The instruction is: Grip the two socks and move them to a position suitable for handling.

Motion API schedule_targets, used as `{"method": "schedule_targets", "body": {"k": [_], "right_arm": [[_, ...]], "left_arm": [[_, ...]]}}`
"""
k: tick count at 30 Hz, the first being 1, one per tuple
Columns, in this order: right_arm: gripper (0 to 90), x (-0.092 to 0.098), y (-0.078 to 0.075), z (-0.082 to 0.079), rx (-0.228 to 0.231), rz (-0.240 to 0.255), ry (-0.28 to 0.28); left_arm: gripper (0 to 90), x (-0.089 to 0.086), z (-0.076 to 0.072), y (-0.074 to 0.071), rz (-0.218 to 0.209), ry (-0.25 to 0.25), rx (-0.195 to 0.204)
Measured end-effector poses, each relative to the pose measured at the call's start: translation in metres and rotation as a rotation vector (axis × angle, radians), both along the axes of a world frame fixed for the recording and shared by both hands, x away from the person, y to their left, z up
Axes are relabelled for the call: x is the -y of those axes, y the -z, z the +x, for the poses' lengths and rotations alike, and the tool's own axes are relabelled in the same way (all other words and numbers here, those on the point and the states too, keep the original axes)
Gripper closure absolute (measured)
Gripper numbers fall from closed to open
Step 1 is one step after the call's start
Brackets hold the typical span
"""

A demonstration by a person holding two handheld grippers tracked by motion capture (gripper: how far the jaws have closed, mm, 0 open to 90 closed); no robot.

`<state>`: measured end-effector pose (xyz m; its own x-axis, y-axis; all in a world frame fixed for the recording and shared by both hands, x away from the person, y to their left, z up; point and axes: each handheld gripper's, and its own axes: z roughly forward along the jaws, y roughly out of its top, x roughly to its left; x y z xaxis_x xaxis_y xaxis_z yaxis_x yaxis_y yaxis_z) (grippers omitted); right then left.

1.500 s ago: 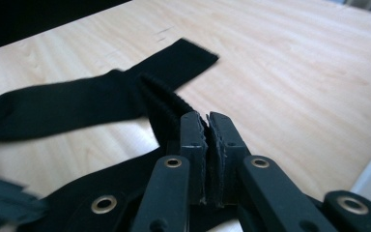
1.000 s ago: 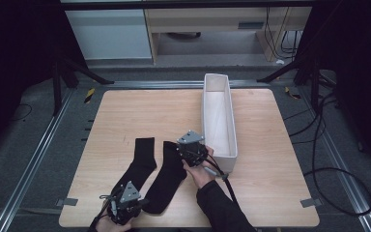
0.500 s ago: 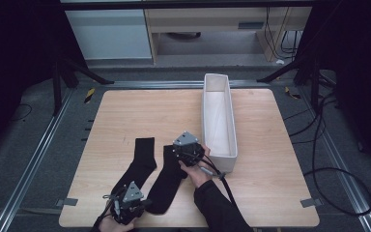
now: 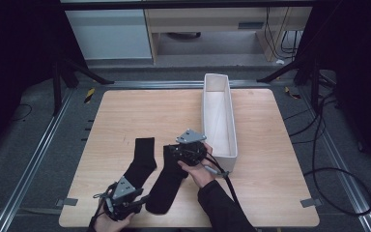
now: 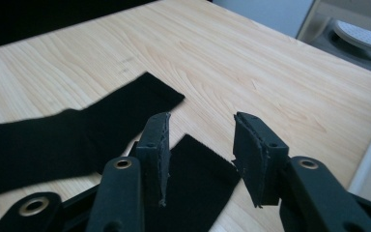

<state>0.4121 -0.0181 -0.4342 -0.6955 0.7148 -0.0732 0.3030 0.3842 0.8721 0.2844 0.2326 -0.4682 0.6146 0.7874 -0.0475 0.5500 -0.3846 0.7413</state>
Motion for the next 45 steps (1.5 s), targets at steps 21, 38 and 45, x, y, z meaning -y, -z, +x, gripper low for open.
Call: {"method": "schedule_targets", "body": {"k": [21,38,45], "right_arm": [[37.1,-0.047,-0.042,0.046,-0.015,0.084,-0.020],[38.2,-0.086,-0.011,0.089,-0.063,0.034,-0.046],[41.1,-0.096,0.003,0.096,-0.092,0.018,-0.081]], "left_arm": [[44.8,-0.097,0.025,0.002,-0.049,-0.326,0.019],[44.5,-0.090,0.027,0.011,-0.022,-0.293,-0.007],[45.4,-0.085,0.024,0.012,0.008,-0.260,-0.028]]}}
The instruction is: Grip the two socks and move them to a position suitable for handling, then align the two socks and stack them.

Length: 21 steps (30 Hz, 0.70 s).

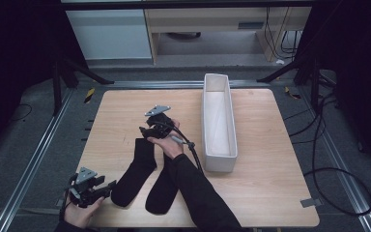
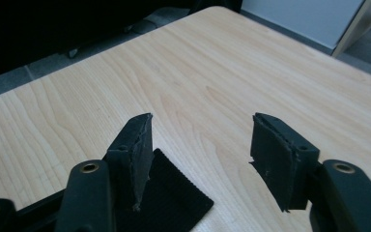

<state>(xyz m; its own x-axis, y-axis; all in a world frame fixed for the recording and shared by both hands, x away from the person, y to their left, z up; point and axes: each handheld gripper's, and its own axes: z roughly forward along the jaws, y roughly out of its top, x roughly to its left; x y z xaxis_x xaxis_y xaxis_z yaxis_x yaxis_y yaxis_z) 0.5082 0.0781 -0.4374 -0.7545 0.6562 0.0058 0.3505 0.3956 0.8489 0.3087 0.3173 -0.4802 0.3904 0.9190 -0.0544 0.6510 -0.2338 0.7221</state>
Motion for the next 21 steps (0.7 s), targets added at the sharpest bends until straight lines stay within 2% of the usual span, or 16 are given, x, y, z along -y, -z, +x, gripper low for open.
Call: {"method": "schedule_targets", "body": {"k": [3,4,7,8,11,16,19,21], "right_arm": [[41.6,-0.005,0.014,0.004,-0.034,-0.045,-0.014],[41.6,-0.005,0.014,0.004,-0.034,-0.045,-0.014],[41.7,-0.010,0.028,0.006,-0.063,-0.087,-0.029],[41.7,-0.010,0.028,0.006,-0.063,-0.087,-0.029],[41.7,-0.015,0.042,0.009,-0.085,-0.137,-0.037],[43.6,-0.016,0.053,0.013,-0.119,-0.165,-0.028],[49.1,-0.016,0.058,0.013,-0.129,-0.186,-0.028],[56.6,-0.016,0.060,0.011,-0.138,-0.185,-0.035]], "left_arm": [[45.4,0.005,-0.004,0.000,0.008,0.018,-0.019],[45.5,0.005,-0.004,0.000,0.008,0.018,-0.019],[47.2,0.010,-0.005,0.003,0.034,0.054,-0.058],[48.2,0.010,-0.005,0.003,0.034,0.054,-0.058],[52.4,0.014,-0.003,0.009,0.073,0.071,-0.103],[61.6,0.013,-0.003,0.009,0.073,0.062,-0.110],[66.1,0.014,-0.004,0.009,0.083,0.058,-0.108],[74.2,0.016,-0.004,0.008,0.084,0.051,-0.115]]}}
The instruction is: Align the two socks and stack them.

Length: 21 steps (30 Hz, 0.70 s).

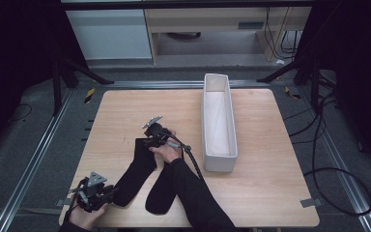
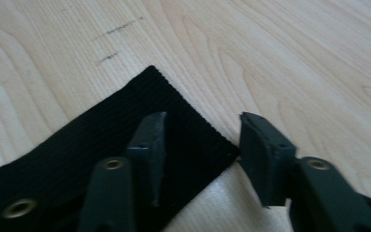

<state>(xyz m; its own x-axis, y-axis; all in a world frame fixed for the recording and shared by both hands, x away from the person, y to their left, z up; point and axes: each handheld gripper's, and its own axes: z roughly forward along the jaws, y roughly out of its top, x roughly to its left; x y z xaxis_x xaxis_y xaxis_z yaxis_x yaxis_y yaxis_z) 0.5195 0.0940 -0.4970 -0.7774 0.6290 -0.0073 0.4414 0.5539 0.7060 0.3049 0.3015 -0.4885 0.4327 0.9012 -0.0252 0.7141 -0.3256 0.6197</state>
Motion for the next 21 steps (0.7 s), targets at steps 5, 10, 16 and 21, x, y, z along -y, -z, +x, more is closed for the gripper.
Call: {"method": "schedule_targets", "body": {"k": [5,10,16,21], "right_arm": [[79.8,-0.002,0.002,-0.008,-0.011,0.028,-0.003],[81.9,-0.001,-0.003,-0.012,-0.028,0.035,-0.014],[82.0,0.011,-0.035,-0.024,0.023,0.108,-0.040],[82.0,0.027,-0.065,-0.039,0.076,0.142,-0.055]], "left_arm": [[85.9,0.004,0.000,-0.001,0.016,0.001,-0.006],[87.0,0.005,-0.001,-0.002,0.015,0.010,-0.007],[87.0,0.006,-0.012,-0.027,-0.100,0.037,0.097],[87.1,0.014,-0.022,-0.041,-0.160,0.076,0.151]]}}
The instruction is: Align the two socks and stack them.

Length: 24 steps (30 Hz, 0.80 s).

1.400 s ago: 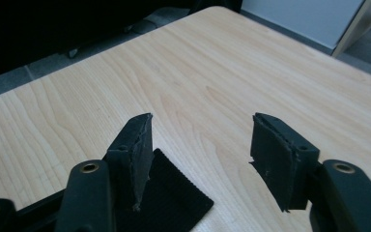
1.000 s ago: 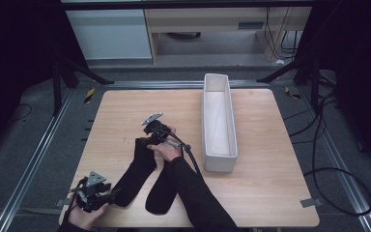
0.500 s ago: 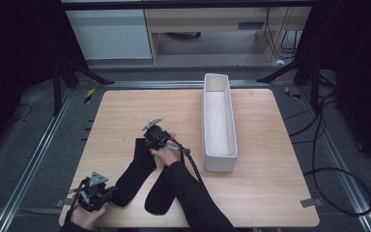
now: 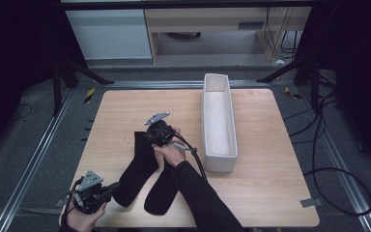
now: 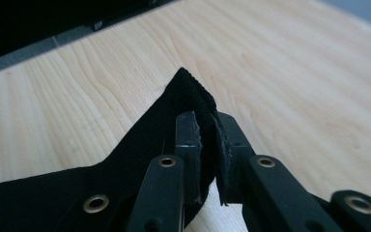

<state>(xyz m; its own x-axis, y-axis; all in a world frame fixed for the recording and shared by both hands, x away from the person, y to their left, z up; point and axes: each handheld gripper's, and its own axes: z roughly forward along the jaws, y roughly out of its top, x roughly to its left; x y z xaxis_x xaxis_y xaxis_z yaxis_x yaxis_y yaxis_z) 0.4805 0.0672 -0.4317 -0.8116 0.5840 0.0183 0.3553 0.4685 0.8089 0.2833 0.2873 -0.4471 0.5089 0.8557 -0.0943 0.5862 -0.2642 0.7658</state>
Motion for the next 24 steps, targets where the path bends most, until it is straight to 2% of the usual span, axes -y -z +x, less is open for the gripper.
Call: {"method": "schedule_targets", "body": {"k": [3,4,6,7,8,9,14,18,19,21,22,23,24], "right_arm": [[82.1,0.012,-0.014,-0.007,0.031,0.022,-0.002],[82.1,0.016,-0.018,-0.009,0.037,0.027,0.000],[82.2,0.023,-0.024,-0.013,0.046,0.028,0.005],[82.2,0.027,-0.026,-0.015,0.047,0.024,0.010],[82.2,0.027,-0.026,-0.015,0.047,0.024,0.010],[82.2,0.035,-0.029,-0.018,0.057,0.016,0.022],[82.2,0.055,-0.032,-0.025,0.071,-0.024,0.051],[82.2,0.070,-0.033,-0.030,0.066,-0.039,0.066],[82.2,0.073,-0.033,-0.032,0.062,-0.043,0.070],[82.2,0.076,-0.033,-0.033,0.064,-0.051,0.071],[82.2,0.080,-0.032,-0.035,0.060,-0.073,0.075],[82.2,0.080,-0.032,-0.035,0.060,-0.073,0.075],[82.1,0.083,-0.030,-0.038,0.063,-0.101,0.075]], "left_arm": [[87.1,0.003,-0.002,-0.006,-0.018,0.016,0.019],[87.1,0.004,-0.002,-0.011,0.002,0.024,0.067],[87.1,0.006,-0.002,-0.012,-0.008,0.028,0.070],[87.1,0.012,-0.004,-0.013,-0.025,0.040,0.055],[87.1,0.012,-0.004,-0.013,-0.025,0.040,0.055],[87.1,0.019,-0.005,-0.014,-0.036,0.055,0.050],[87.1,0.036,-0.008,-0.013,-0.047,0.101,0.041],[87.1,0.045,-0.008,-0.010,-0.052,0.129,0.012],[87.1,0.052,-0.008,-0.006,-0.056,0.144,-0.009],[87.1,0.055,-0.009,-0.005,-0.056,0.150,-0.015],[87.1,0.060,-0.008,-0.001,-0.060,0.169,-0.033],[87.1,0.060,-0.008,-0.001,-0.060,0.169,-0.033],[87.1,0.065,-0.008,0.002,-0.061,0.185,-0.049]]}}
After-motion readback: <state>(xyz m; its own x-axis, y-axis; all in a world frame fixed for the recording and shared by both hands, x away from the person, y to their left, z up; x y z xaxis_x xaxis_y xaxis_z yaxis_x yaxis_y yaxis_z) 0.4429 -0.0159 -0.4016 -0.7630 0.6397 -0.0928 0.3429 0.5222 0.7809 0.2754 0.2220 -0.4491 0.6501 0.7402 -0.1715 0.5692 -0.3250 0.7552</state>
